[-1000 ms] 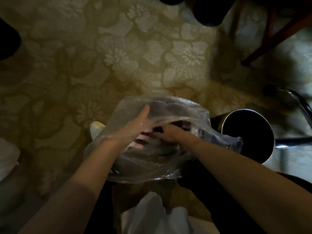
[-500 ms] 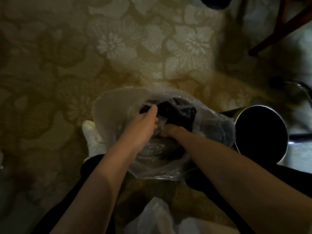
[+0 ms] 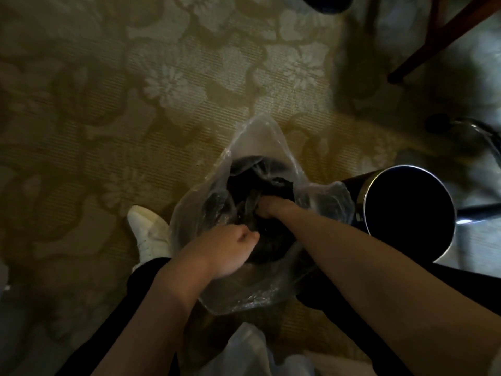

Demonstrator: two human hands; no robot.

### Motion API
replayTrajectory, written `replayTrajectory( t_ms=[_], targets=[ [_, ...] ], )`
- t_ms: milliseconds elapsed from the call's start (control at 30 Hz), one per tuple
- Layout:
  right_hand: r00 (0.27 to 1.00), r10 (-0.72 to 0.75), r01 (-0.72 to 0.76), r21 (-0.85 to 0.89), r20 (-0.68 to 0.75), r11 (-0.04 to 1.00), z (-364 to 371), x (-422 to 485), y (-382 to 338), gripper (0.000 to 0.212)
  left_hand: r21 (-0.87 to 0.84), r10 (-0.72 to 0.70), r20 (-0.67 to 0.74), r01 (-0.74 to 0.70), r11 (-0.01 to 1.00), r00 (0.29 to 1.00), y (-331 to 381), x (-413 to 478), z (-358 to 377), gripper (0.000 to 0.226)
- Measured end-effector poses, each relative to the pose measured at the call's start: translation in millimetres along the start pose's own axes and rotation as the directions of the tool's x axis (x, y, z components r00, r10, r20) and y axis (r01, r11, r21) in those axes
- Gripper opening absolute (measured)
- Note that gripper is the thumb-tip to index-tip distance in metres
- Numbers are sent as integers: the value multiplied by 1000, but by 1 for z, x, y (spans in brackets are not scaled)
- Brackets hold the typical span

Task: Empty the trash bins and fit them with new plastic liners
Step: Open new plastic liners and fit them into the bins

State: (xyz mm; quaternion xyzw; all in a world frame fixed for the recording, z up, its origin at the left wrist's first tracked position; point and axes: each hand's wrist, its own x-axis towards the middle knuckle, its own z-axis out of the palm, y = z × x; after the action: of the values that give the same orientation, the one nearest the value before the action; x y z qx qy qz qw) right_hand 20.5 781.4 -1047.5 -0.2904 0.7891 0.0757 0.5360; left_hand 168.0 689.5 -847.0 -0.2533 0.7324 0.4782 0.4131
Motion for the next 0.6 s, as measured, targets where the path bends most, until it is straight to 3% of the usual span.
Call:
replayTrajectory(
  t_ms=[167, 267, 333, 400, 467, 533, 600],
  targets=[
    [990, -116, 130, -203, 80, 970, -25, -43, -6, 35, -28, -153, 165, 160, 987, 974, -5, 5, -2, 44],
    [971, -240, 224, -336, -6, 915, -56, -89, -8, 31, -165, -111, 24, 113, 980, 994, -6, -4, -4, 40],
    [914, -375, 287, -407, -154, 867, -74, -125, -10, 28, -237, -33, -199, -15, 971, 979, -3, -17, -6, 38],
    [818, -467, 313, -421, -336, 851, -89, -159, -9, 25, -43, 104, -485, -143, 989, 868, 1, -30, -8, 34],
    [713, -494, 326, -389, -498, 862, -101, -184, -2, 24, 190, 260, -694, -177, 966, 672, 1, -39, -8, 23],
    [672, -443, 347, -277, -593, 896, -112, -198, 10, 33, 337, 363, -771, -148, 930, 523, -4, -43, -8, 18],
    [693, -389, 348, -192, -607, 918, -118, -201, 23, 55, 428, 412, -753, -94, 899, 513, -14, -40, -7, 29]
  ],
)
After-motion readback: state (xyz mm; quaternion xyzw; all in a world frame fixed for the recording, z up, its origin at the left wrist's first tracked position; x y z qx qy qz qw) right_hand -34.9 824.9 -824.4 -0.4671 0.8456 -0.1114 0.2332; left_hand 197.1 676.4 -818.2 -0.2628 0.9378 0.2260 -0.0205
